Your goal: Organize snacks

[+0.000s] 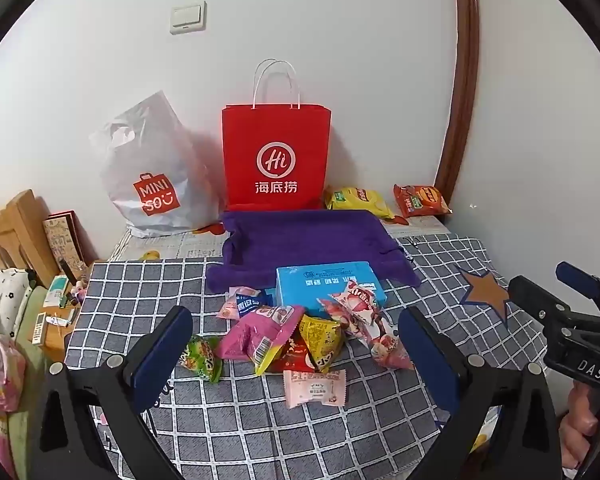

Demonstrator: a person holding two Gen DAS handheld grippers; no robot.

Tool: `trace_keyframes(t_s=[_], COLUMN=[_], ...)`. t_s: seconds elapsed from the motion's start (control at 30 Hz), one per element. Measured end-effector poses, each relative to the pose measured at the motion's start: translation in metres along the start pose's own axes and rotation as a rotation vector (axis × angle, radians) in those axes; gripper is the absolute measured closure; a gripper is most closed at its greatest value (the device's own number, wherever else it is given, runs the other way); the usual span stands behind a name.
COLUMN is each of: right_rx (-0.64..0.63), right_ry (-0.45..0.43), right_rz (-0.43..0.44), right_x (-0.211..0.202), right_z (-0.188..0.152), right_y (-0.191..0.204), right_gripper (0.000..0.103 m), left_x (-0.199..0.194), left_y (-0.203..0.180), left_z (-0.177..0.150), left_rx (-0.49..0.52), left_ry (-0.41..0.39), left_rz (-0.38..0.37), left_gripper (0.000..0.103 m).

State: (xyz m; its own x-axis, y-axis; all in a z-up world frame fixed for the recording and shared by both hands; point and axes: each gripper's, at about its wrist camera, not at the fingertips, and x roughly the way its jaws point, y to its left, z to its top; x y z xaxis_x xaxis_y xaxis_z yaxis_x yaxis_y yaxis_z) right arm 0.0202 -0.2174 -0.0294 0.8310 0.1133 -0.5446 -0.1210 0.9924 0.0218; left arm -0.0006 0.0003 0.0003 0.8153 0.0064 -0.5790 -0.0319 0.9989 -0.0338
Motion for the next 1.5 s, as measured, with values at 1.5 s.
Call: trace_keyframes(t_s=[1.5], right_rx=[0.04], right_ry=[-0.016], right_rz=[0.016], right_x=[-0.013], right_z=[0.001], right_y=[-0.002], right_gripper=[0.004], left_x=[-0.003], left_y=[-0.002], left_z=[-0.003], left_rx=[-0.033], left_ry=[0.016], left_rz=[-0.064], left_gripper=[0.0])
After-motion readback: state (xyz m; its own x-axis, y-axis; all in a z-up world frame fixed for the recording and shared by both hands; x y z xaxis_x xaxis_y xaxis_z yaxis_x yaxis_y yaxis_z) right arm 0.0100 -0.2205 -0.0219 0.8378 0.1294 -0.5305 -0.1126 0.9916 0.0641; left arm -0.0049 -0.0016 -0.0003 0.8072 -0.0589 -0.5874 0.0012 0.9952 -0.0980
